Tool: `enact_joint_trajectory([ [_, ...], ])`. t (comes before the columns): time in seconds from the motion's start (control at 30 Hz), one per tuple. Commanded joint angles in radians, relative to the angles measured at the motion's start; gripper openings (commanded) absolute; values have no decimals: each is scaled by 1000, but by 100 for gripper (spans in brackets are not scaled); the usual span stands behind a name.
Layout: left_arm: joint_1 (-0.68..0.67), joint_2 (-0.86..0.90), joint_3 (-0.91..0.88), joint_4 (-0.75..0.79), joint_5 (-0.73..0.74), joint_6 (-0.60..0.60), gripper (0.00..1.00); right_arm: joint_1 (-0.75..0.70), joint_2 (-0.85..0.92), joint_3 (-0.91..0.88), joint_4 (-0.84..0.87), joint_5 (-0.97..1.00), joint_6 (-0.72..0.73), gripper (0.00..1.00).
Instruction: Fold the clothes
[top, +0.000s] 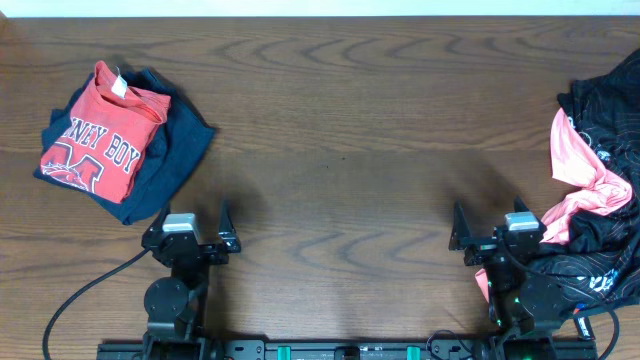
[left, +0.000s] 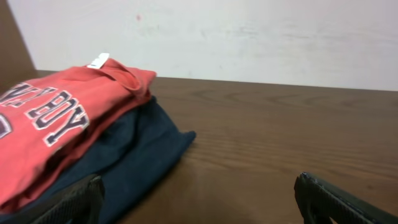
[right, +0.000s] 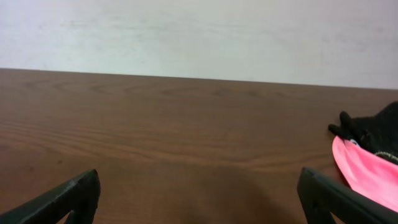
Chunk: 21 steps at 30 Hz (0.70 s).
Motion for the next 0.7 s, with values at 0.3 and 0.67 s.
enact_joint_trajectory([
  [0.3,4,328,315,-306,47,-20,98,-10,238,203,-154,251,42,99],
  [0.67,4,850,829,-739,132,-19,98,-206,846,641,-537,249,106,99],
])
